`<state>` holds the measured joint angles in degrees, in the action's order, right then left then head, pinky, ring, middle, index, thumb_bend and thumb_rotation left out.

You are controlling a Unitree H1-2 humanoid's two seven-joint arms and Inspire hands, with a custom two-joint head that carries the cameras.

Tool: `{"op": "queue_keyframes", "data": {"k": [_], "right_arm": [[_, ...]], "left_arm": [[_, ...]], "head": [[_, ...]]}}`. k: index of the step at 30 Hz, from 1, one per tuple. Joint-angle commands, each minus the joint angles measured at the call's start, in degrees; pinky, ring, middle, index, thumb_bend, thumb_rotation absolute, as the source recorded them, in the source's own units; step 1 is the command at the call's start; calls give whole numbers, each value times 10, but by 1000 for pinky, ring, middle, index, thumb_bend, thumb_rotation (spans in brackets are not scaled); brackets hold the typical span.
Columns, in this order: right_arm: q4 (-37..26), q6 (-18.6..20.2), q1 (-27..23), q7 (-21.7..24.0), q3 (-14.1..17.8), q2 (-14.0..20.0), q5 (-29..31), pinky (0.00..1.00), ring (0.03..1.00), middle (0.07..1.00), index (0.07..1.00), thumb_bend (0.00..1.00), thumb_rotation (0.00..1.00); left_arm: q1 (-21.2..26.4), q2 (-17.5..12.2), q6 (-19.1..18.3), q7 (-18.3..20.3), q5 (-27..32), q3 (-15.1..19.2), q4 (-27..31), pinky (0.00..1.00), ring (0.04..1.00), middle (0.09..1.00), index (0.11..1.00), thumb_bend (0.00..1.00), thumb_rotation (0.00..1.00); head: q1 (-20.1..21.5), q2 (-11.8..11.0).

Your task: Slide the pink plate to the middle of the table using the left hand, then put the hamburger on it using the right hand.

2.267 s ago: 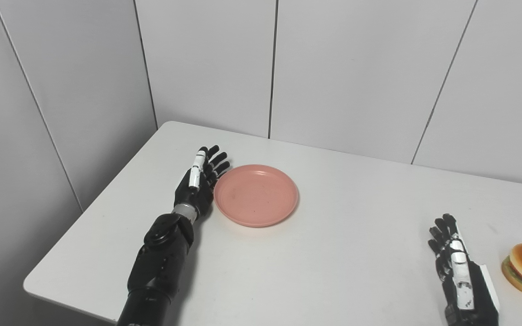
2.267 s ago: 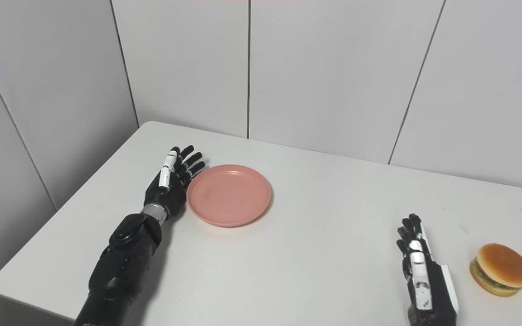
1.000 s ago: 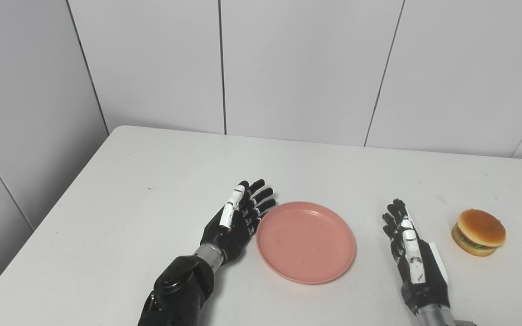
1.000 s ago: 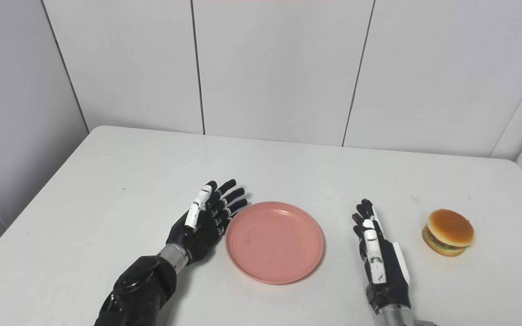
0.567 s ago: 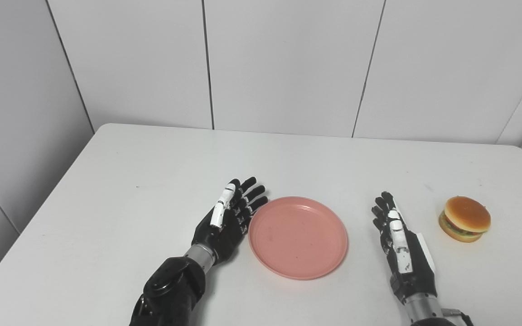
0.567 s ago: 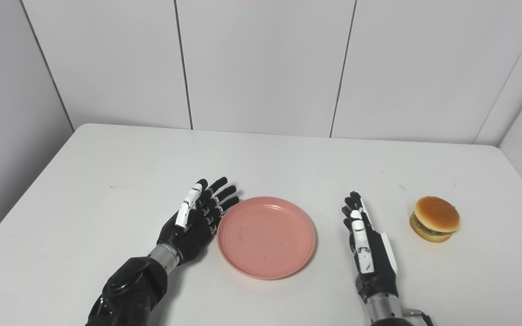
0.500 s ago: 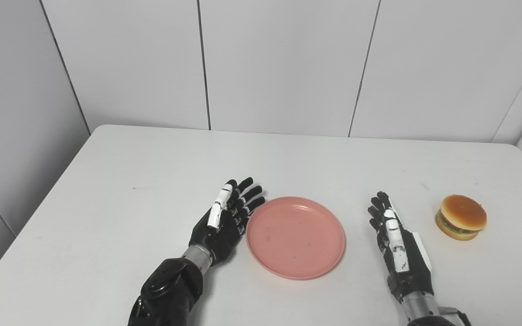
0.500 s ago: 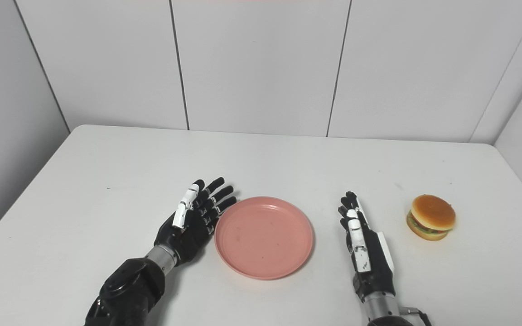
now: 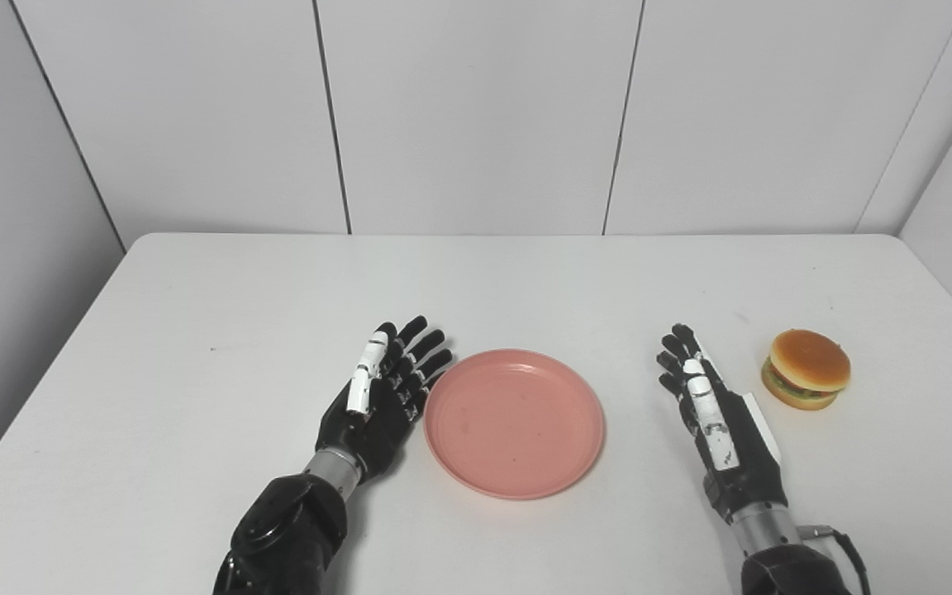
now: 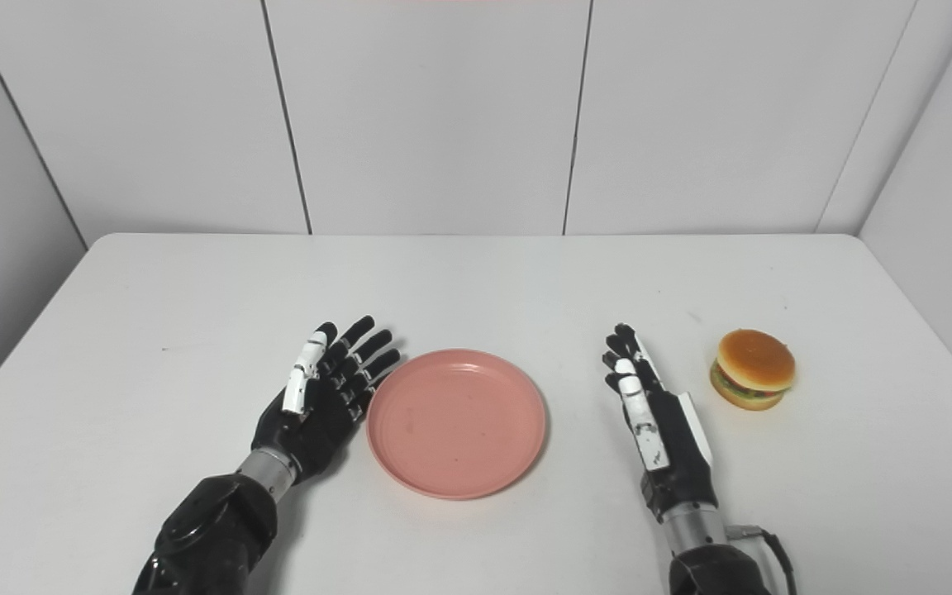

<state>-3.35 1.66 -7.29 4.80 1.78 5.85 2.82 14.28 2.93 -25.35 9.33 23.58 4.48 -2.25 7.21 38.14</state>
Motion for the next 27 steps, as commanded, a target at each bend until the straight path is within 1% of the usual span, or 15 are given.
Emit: {"op": "queue_keyframes", "data": {"k": [1,4,7,11,12,14,15,16,17,18,19,20,22,23,27], "right_arm": [[-45,10,-33,-17,-3,4,-34,862,879,895,910,567,886],[-72,17,-48,-21,-3,17,-61,872,858,870,886,602,892],[-105,27,-65,-25,-1,36,-102,843,837,846,852,630,876],[-131,32,-81,-24,5,57,-137,815,833,839,847,662,864],[-137,30,-85,-24,4,69,-158,813,833,839,848,664,864],[-148,35,-93,-21,3,86,-189,796,839,850,859,677,917],[-153,39,-96,-19,4,92,-199,751,831,857,868,696,909],[-158,43,-99,-17,4,97,-209,722,826,859,872,713,903],[-162,45,-101,-15,3,104,-222,707,825,861,874,727,898],[-165,46,-102,-15,1,110,-239,708,827,864,877,743,895],[-170,50,-105,-13,-1,119,-260,736,835,870,886,772,890],[-176,55,-109,-11,-5,131,-290,741,836,870,888,777,889],[-184,61,-114,-7,-8,144,-328,797,860,882,905,806,864],[-187,61,-117,-7,-9,151,-344,805,865,885,907,812,855],[-197,93,-127,6,-2,172,-407,794,894,931,945,869,745]], "left_arm": [[4,1,18,2,1,2,7,951,933,940,937,351,1000],[2,-1,21,3,0,4,8,944,932,939,935,349,1000],[-1,-5,27,7,-1,4,9,943,934,940,937,347,1000],[-1,-8,30,7,-2,5,9,939,931,938,940,350,1000],[-2,-9,30,8,-1,6,9,938,931,938,940,351,1000],[-3,-11,31,10,2,8,9,940,932,940,940,354,1000],[-4,-12,31,12,2,9,9,944,935,943,944,353,1000],[-4,-14,32,14,3,9,9,947,937,944,947,352,1000],[-5,-16,34,17,4,10,7,950,939,945,949,351,1000],[-5,-19,37,20,4,10,4,955,942,948,952,350,1000],[-5,-21,40,25,5,10,1,966,949,954,958,348,1000],[-6,-24,43,29,6,10,-2,968,950,954,959,348,1000],[-6,-28,47,35,7,12,-7,975,955,962,961,345,1000],[-6,-30,50,39,9,13,-10,978,956,963,962,343,1000],[-3,-37,62,52,13,19,-25,967,938,944,951,346,1000]], "head": [[6,-2],[19,-3],[37,-5],[51,-7],[61,-8],[82,-12],[82,-12],[98,-16],[98,-16],[111,-20],[113,-21],[124,-27],[131,-30],[140,-33],[159,-38]]}}
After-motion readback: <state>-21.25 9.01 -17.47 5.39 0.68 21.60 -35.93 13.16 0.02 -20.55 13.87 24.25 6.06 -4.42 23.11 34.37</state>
